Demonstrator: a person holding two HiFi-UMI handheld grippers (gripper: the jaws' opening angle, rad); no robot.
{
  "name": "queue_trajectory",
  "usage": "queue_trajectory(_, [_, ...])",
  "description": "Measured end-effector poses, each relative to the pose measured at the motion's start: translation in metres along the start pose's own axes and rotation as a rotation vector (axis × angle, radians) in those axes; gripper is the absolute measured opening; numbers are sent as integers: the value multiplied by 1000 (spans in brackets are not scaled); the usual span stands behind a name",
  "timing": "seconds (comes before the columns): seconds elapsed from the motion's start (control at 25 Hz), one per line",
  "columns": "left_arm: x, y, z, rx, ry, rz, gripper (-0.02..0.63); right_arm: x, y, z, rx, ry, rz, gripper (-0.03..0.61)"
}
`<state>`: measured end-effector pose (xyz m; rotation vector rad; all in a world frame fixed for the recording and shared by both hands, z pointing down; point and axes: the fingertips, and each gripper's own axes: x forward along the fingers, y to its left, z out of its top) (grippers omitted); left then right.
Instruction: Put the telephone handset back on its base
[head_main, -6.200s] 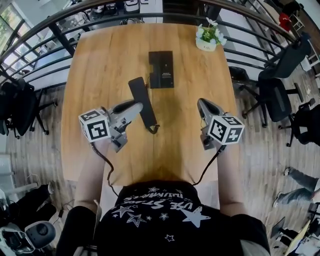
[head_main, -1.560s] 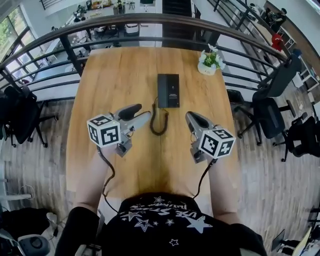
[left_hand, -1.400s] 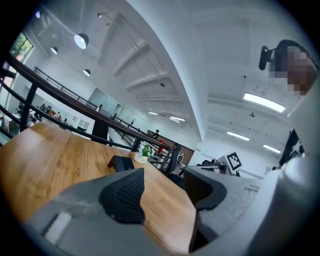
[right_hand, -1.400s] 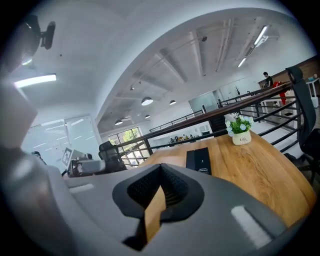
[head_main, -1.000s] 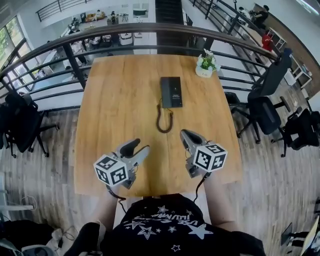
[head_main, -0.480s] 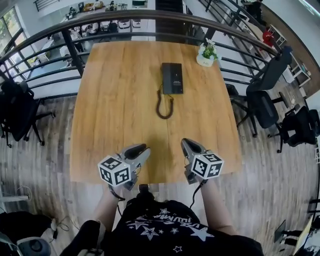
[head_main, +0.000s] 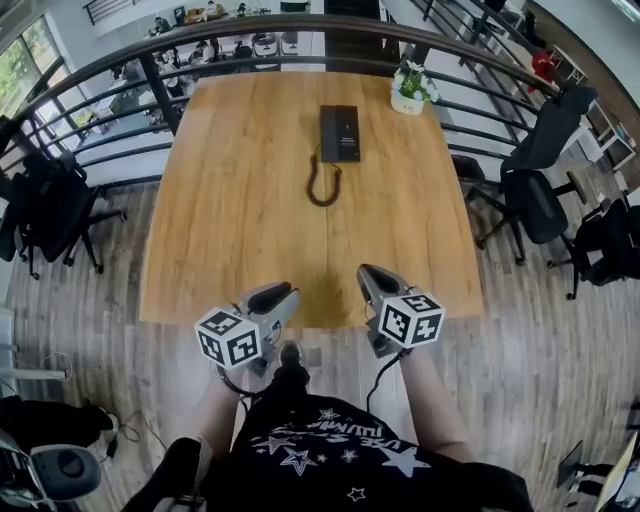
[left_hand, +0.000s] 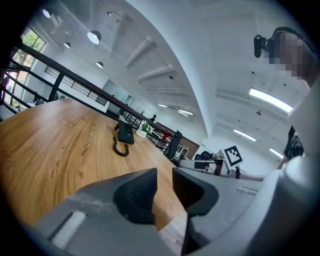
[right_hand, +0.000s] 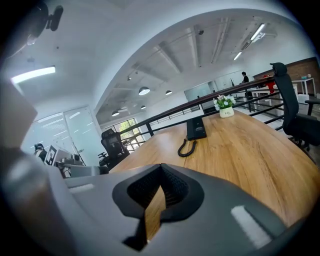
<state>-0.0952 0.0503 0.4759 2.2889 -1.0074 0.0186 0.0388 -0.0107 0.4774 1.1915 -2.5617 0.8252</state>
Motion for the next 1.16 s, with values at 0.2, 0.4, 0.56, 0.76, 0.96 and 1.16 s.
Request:
queue_trajectory(0.2, [-11,-47,-2,-28,-68,-28,106,-50,4,-5,-22,-23,-2,0])
queue_trajectory(0.4, [-19,-87,-12,6,-75,-21,98,-95,11,-12,-29,-39,5,0])
queue_trajectory(0.56, [-34,-117,-29,31,-87,-9,75,-135,18,-27,-38,-60,11,0])
queue_trajectory(0.76, [-54,-144,-48,48,-93,16,44,-174,26,-40,-43,-76,11,0])
queue_trajectory(0.96, [-72,-162,-67,64,-99,36,8,-205,30,-50,-40,-100,3,0])
queue_trajectory(1.16, [-72,-192,-76,84,-86,44,3,-236,29,-57,-27,-112,12,0])
